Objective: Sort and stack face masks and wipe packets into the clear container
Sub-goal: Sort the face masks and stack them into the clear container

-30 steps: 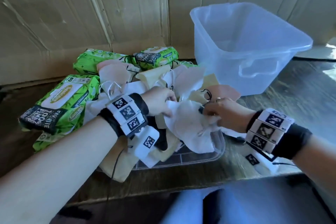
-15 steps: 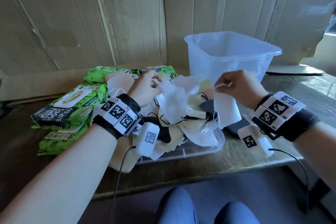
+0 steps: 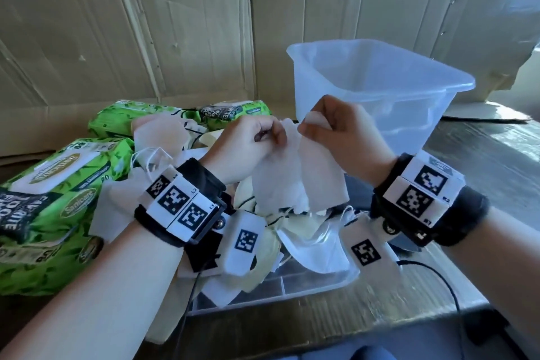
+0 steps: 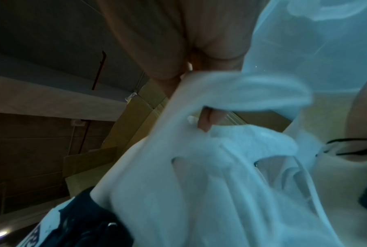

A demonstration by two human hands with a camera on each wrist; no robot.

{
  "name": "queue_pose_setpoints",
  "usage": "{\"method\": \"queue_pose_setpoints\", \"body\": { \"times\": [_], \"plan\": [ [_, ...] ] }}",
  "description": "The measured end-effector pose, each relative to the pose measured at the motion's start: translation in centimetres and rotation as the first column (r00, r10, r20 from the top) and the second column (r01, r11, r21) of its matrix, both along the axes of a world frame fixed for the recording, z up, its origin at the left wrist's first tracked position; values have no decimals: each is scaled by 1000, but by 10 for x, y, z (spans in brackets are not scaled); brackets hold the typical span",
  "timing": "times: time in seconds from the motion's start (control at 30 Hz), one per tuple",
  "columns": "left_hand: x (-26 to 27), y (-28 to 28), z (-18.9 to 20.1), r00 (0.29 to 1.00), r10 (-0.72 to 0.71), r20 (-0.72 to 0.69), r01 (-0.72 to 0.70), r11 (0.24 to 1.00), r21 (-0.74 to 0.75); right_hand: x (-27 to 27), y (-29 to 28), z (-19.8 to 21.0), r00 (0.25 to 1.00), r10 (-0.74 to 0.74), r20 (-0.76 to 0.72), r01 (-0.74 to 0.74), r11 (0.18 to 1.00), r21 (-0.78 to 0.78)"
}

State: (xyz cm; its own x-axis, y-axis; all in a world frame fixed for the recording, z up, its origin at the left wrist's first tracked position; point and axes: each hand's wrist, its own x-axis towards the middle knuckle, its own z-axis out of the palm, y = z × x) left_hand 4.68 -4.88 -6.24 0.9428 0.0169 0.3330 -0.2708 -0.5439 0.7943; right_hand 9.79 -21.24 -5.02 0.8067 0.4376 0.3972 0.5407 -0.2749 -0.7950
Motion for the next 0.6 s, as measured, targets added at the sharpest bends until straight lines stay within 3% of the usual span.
{"method": "queue_pose_setpoints", "body": {
  "times": [0.27, 0.6],
  "plan": [
    [11, 9, 13, 985, -133, -106, 116, 982, -149, 25, 17, 6, 997, 75, 0, -75, 989, 126],
    [18, 6, 5, 998, 43, -46, -49, 991, -128, 29, 30, 7, 984, 175, -40, -170, 981, 93]
  ]
}}
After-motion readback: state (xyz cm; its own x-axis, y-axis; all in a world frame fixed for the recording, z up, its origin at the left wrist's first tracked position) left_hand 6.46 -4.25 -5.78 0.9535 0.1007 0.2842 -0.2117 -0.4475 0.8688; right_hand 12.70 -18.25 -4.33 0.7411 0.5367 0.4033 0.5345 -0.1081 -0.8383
